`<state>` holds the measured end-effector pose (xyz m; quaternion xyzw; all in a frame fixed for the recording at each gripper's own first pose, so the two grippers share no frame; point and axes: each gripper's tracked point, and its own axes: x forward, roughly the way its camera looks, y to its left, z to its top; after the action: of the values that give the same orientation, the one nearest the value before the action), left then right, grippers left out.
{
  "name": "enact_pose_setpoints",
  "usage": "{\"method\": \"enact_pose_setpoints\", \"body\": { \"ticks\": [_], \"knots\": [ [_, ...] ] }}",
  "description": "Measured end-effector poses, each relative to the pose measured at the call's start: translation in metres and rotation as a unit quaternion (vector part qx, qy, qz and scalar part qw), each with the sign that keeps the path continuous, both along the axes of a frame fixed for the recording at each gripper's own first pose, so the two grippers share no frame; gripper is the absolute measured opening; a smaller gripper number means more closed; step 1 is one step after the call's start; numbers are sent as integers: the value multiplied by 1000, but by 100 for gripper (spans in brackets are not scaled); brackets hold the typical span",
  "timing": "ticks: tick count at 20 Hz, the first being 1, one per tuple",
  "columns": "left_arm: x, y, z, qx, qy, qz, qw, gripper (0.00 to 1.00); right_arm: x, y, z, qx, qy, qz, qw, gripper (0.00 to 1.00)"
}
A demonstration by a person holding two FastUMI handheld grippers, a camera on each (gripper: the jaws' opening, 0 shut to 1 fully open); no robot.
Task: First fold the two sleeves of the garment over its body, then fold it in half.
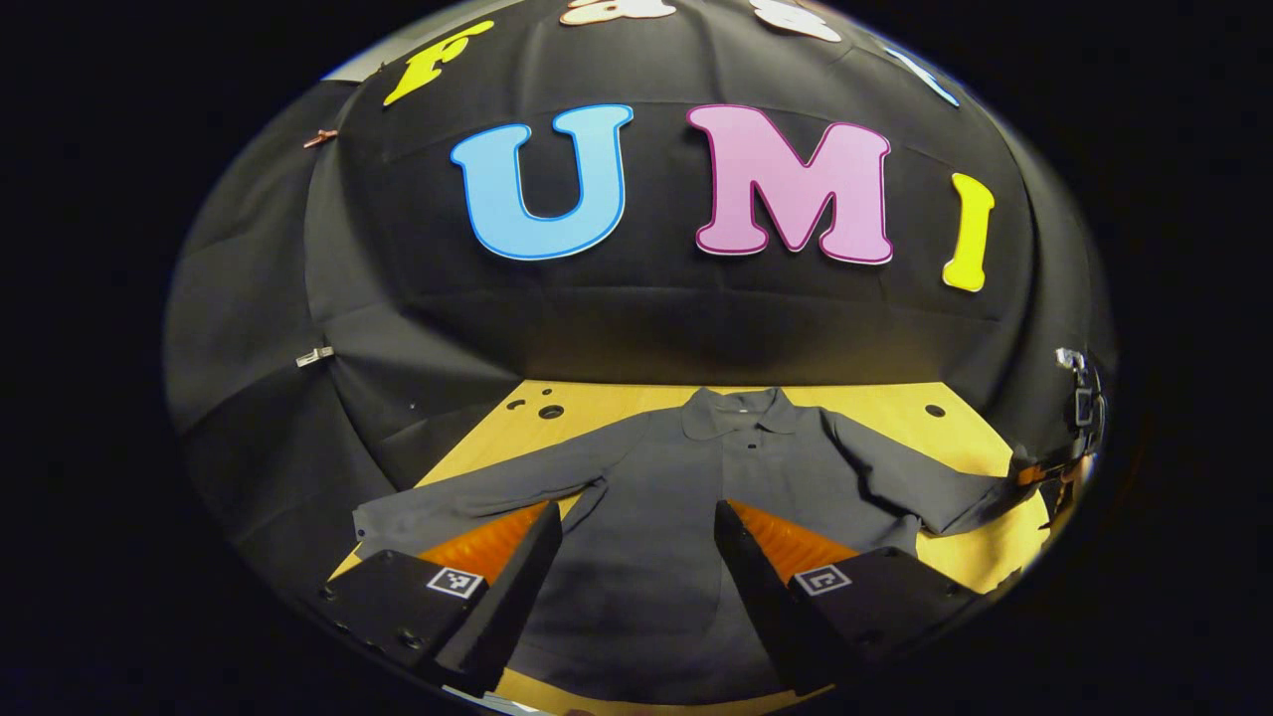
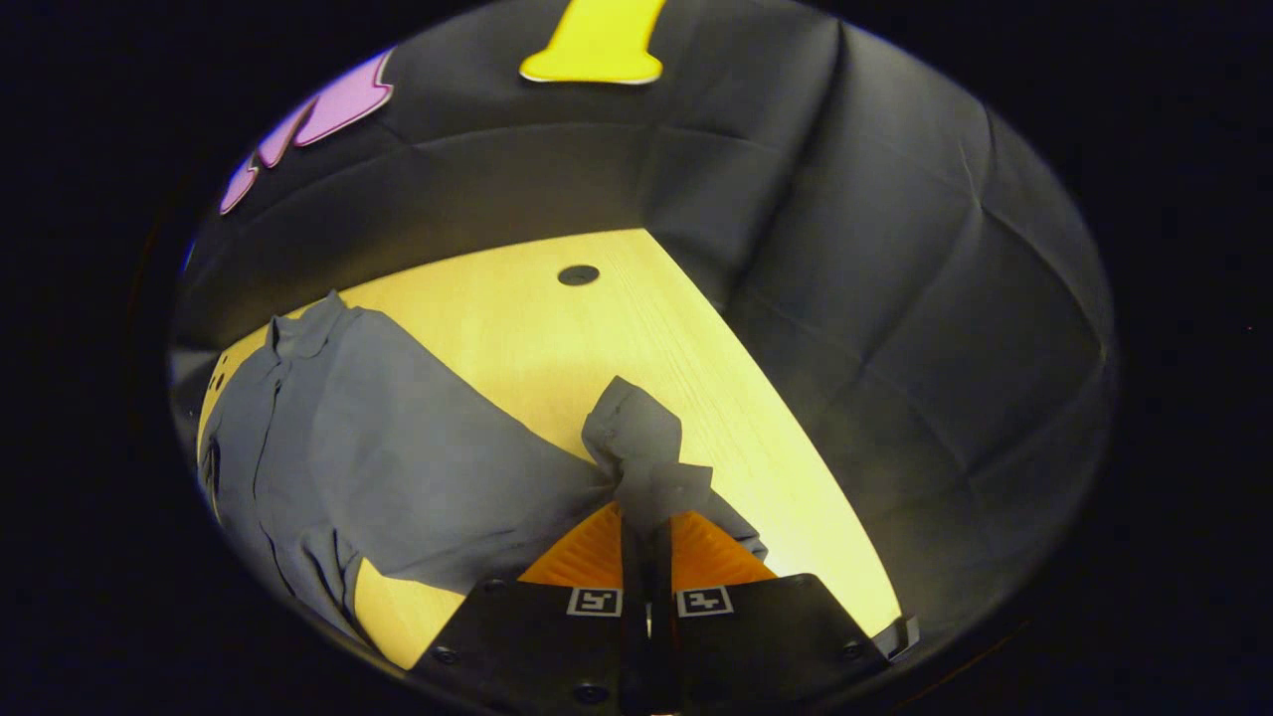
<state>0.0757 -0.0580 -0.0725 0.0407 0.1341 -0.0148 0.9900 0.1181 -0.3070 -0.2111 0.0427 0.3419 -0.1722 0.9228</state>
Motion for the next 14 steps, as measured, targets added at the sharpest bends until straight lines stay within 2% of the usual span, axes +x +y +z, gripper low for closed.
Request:
{"method": "enact_pose_setpoints", "body": {
  "ticks": [8, 14],
  "knots": [
    [11, 30, 16, -10, -23, -6, 1000, 98, 33, 63, 84, -33, -47, 61, 996, 5],
    [8, 74, 7, -29, -28, 13, 999, 97, 78, 143, 142, -77, -83, 139, 984, 5]
  ]
}}
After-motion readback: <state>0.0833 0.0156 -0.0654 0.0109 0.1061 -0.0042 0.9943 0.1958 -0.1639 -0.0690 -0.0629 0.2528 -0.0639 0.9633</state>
